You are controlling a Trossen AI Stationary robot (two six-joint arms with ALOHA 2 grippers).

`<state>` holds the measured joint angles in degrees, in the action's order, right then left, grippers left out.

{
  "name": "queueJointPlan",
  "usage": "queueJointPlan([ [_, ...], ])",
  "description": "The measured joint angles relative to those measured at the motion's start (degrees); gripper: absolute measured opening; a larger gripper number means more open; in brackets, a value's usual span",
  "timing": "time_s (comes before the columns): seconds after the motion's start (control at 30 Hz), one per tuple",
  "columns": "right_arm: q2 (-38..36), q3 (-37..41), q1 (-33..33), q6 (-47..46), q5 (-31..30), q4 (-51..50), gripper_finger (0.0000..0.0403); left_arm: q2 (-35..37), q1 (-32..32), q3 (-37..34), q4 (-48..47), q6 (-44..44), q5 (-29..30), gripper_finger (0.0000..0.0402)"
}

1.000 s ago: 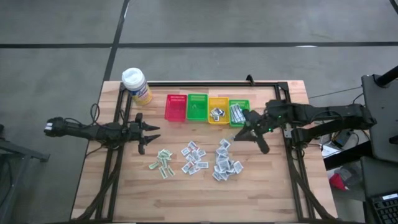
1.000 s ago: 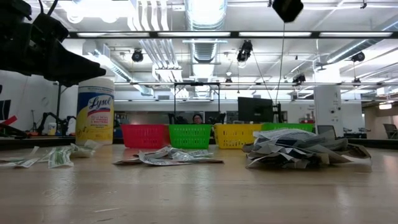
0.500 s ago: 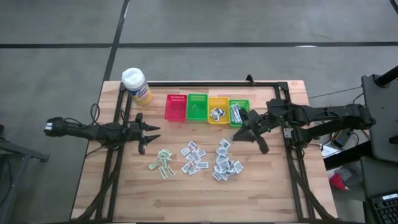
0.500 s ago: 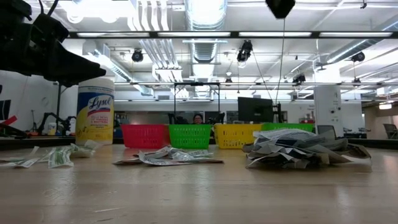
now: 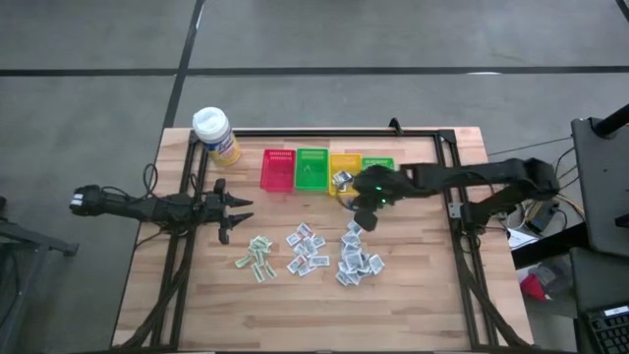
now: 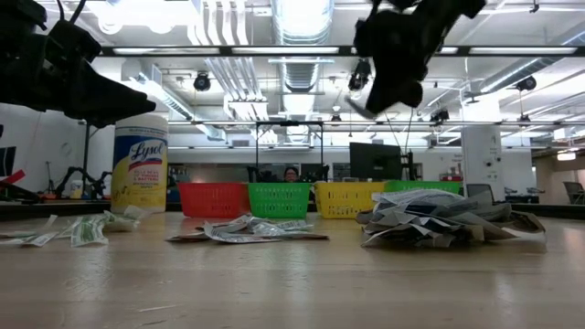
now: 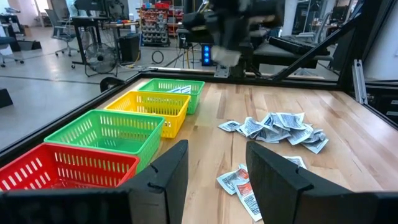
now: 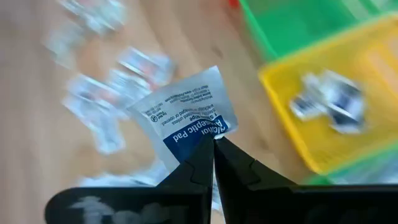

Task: Pick & Place First Aid Supplies
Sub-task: Put the blue alcohol pad into the yellow bin

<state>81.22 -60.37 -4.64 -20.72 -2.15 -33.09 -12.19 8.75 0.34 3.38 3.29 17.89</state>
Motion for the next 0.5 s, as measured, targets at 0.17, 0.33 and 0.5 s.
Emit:
queueJointPlan([
  [0.17, 8.41, -9.03, -4.70, 8.02, -2.46, -10.70, 0.0008, -0.04, -0.01, 0.00, 0.00, 0.19, 0.00, 0.0158],
  [0.33, 15.92, -17.25, -9.42, 15.31, -2.60, -13.90, 0.0008, -0.07, -0.02, 0.00, 0.00, 0.20, 0.00, 0.0158],
  [0.5, 22.21, -22.99, -13.78, 19.57, -2.60, -15.31, 0.0008, -0.07, -0.01, 0.00, 0.00, 0.21, 0.00, 0.0158],
])
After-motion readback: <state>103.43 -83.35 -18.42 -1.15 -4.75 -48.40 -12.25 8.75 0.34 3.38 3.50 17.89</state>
